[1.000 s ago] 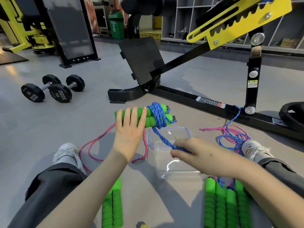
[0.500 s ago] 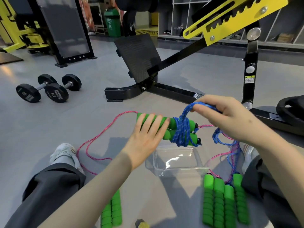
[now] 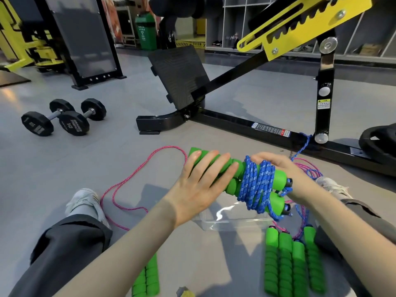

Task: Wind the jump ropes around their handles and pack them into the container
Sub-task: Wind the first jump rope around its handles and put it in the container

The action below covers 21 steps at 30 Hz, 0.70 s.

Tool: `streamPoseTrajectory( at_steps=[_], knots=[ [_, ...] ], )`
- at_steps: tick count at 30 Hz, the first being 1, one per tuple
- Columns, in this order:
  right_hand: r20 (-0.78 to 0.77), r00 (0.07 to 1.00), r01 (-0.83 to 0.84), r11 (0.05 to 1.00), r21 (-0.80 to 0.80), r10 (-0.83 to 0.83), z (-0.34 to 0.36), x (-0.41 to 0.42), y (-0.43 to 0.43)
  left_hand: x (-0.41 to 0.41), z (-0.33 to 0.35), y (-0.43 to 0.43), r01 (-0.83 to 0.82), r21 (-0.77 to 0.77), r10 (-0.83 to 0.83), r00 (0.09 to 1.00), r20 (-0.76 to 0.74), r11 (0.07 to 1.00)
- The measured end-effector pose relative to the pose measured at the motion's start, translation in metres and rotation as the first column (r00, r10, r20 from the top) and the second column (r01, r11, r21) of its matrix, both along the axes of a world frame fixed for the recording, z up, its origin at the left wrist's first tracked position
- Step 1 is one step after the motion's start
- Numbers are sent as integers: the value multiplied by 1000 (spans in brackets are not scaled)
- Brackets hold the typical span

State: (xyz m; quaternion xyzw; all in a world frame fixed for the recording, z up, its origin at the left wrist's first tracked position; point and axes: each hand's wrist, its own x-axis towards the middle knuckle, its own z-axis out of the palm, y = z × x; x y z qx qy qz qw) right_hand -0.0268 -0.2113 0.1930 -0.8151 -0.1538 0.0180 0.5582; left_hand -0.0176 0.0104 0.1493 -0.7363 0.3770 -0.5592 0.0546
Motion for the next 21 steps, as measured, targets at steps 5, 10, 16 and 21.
streamPoseTrajectory(
  at_steps=[5, 10, 16, 21],
  knots=[
    [-327, 926, 195, 981, -21, -191, -45, 0, 0, 3, -2, 2, -40, -4, 40, 999, -10, 999],
    [-320, 946, 87, 988, 126, -43, -53, -16, 40, 9, -6, 10, -149, -21, 148, 987, -60, 989],
    [-284, 959, 19, 1000, 11, -16, -53, -27, 72, 19, -10, 23, -330, 14, 327, 928, -180, 944],
    [-35, 999, -29, 948, -318, 19, -30, -30, 73, 26, -17, 29, -365, -28, 354, 917, -185, 931]
  ],
)
